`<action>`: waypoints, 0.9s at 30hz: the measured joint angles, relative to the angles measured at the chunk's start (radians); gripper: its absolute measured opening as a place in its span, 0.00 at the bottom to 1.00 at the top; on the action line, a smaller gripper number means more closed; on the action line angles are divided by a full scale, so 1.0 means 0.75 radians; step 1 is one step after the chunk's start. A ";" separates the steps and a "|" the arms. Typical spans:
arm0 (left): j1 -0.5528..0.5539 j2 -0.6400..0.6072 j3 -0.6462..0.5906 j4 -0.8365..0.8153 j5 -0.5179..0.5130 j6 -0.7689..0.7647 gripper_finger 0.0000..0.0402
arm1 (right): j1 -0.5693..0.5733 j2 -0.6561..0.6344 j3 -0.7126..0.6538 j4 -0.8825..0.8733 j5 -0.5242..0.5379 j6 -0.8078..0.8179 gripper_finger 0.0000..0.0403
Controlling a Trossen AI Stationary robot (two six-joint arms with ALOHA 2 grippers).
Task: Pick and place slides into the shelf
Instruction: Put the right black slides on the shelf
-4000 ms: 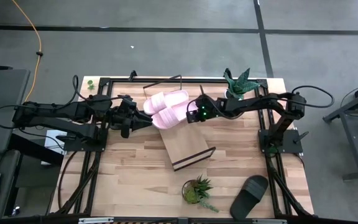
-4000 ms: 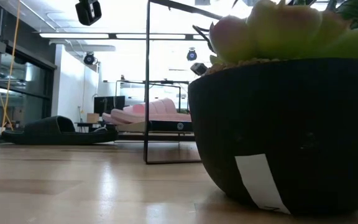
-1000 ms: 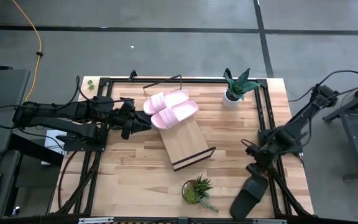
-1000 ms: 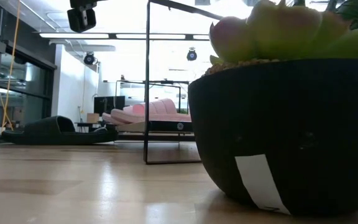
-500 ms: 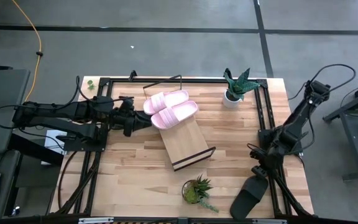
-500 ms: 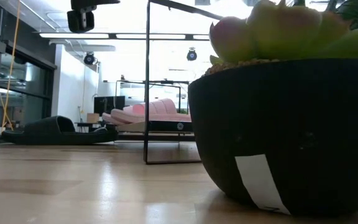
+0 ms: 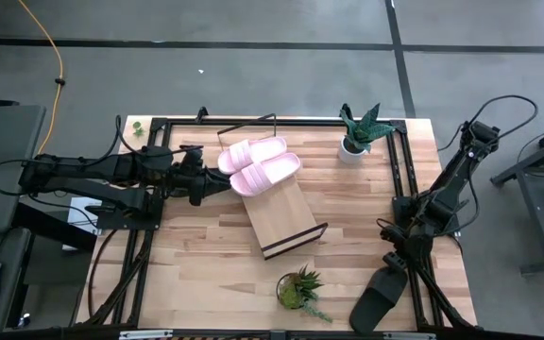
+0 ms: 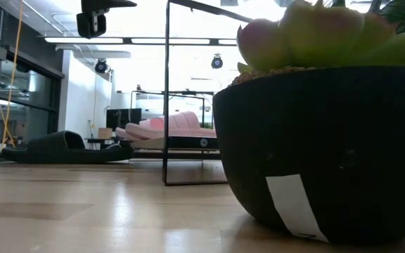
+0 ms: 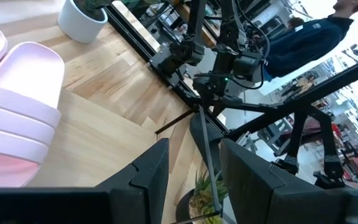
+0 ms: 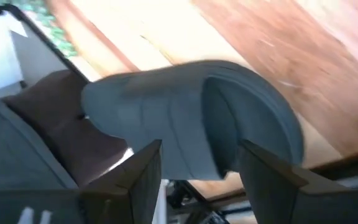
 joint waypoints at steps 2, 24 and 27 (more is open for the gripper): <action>0.000 0.000 0.000 0.000 0.000 0.001 0.33 | 0.000 0.006 0.000 0.016 0.006 0.003 0.49; 0.000 0.000 0.000 -0.070 0.010 0.006 0.33 | 0.000 0.281 0.001 0.198 -0.015 0.021 0.49; 0.000 0.000 0.000 -0.070 0.011 0.006 0.33 | 0.000 0.308 0.001 0.227 -0.017 0.021 0.49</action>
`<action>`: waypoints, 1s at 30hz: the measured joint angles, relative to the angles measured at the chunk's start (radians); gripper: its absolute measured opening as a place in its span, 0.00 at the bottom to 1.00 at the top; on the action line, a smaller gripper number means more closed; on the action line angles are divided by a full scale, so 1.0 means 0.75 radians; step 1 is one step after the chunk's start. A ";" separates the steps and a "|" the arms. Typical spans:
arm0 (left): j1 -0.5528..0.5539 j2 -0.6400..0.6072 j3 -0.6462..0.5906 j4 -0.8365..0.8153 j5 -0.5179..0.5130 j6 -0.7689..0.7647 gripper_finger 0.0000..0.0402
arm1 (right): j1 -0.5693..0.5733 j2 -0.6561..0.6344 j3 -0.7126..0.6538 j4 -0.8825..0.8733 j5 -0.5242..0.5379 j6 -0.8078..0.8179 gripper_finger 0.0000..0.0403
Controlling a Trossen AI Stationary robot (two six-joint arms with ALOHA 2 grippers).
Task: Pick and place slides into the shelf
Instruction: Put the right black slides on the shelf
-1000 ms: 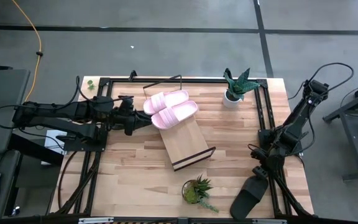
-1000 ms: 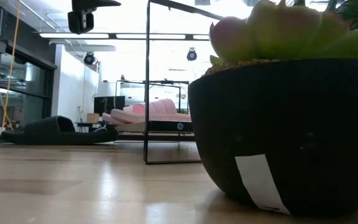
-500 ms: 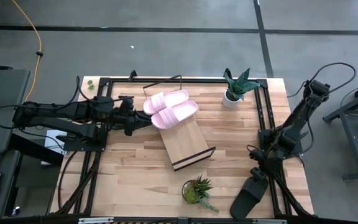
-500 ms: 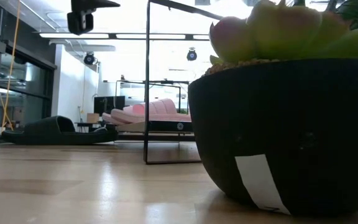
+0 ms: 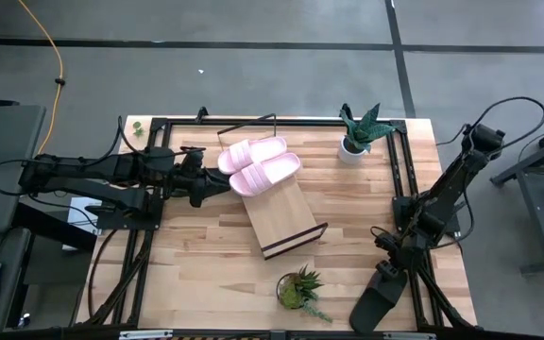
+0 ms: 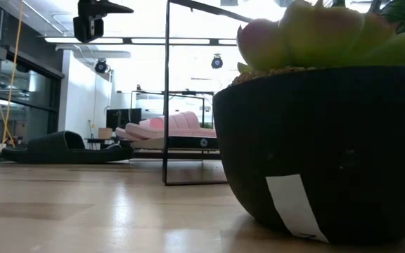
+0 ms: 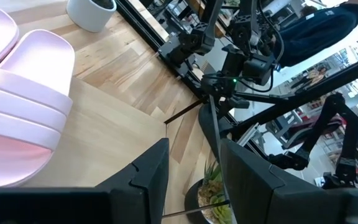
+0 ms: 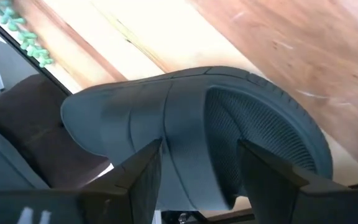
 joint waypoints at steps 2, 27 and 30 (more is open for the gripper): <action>0.000 0.000 0.000 0.000 0.000 0.000 0.33 | 0.000 0.013 0.000 0.023 0.001 -0.002 0.49; 0.000 0.000 0.000 0.001 0.000 0.025 0.33 | 0.000 0.040 0.001 0.104 0.005 -0.109 0.41; 0.000 0.000 0.000 0.001 0.000 0.025 0.33 | 0.000 0.040 0.001 0.103 0.005 -0.116 0.34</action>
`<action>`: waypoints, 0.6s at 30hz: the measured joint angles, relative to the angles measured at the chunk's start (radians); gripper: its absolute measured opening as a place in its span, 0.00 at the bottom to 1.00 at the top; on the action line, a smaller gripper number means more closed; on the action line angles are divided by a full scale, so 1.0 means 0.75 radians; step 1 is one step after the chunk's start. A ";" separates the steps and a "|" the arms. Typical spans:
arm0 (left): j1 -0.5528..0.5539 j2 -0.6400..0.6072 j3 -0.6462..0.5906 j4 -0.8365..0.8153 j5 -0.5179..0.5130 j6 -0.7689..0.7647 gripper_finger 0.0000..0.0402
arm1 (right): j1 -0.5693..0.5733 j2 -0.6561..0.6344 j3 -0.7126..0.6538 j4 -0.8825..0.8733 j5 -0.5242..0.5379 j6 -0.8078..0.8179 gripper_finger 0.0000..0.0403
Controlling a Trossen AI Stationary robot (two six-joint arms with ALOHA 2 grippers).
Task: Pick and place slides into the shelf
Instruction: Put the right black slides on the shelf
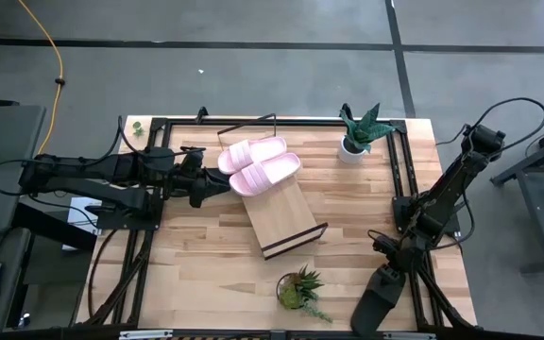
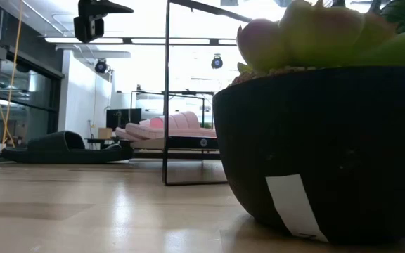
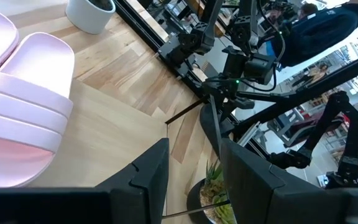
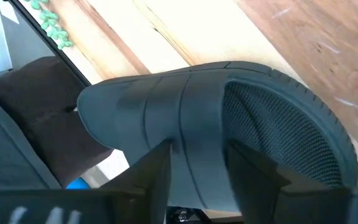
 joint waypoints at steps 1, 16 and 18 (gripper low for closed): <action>0.000 0.000 0.000 0.000 0.000 0.001 0.33 | 0.000 0.000 0.000 0.000 0.003 -0.001 0.31; 0.000 0.000 0.000 0.000 0.000 0.017 0.33 | 0.000 -0.001 0.000 0.000 0.063 -0.016 0.01; 0.000 0.000 0.000 0.000 0.000 0.021 0.33 | 0.000 -0.001 0.000 0.000 0.081 -0.016 0.01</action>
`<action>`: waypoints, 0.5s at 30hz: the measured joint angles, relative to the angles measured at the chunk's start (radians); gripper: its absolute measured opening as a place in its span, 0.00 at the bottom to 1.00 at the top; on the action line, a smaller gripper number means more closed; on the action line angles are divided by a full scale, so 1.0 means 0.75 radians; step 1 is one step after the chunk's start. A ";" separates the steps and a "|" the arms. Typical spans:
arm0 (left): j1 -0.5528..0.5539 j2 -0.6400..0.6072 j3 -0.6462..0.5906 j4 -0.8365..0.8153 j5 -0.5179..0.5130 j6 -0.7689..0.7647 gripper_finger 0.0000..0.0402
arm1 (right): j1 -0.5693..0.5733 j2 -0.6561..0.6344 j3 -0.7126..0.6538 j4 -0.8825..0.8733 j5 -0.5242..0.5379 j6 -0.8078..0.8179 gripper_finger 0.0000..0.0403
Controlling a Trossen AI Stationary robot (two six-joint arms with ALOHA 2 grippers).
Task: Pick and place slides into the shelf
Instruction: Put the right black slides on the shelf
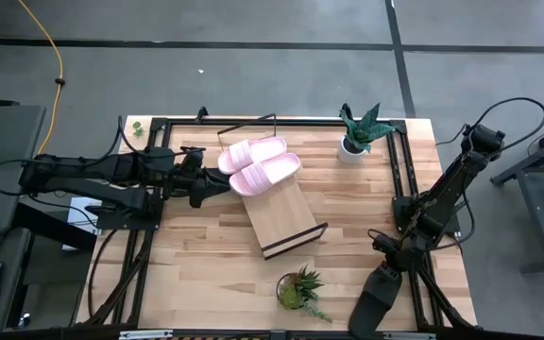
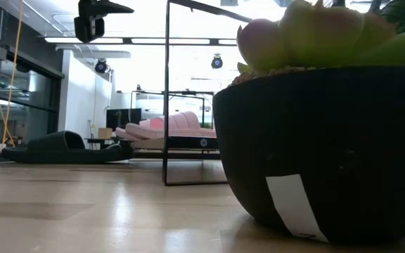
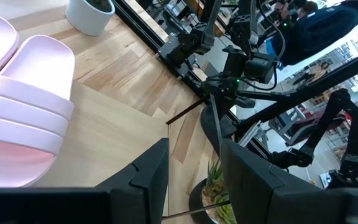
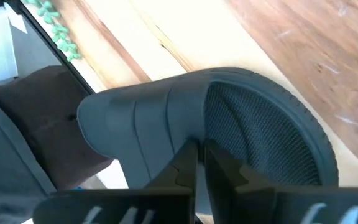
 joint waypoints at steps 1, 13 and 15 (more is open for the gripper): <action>0.000 0.000 0.000 0.000 0.000 0.000 0.33 | 0.000 0.000 0.000 0.000 0.004 0.001 0.01; 0.000 0.000 0.000 0.000 0.000 0.016 0.33 | -0.014 -0.067 0.028 0.006 0.234 0.006 0.00; 0.000 0.000 0.000 0.000 0.000 0.022 0.33 | -0.025 -0.086 0.028 0.006 0.310 0.006 0.00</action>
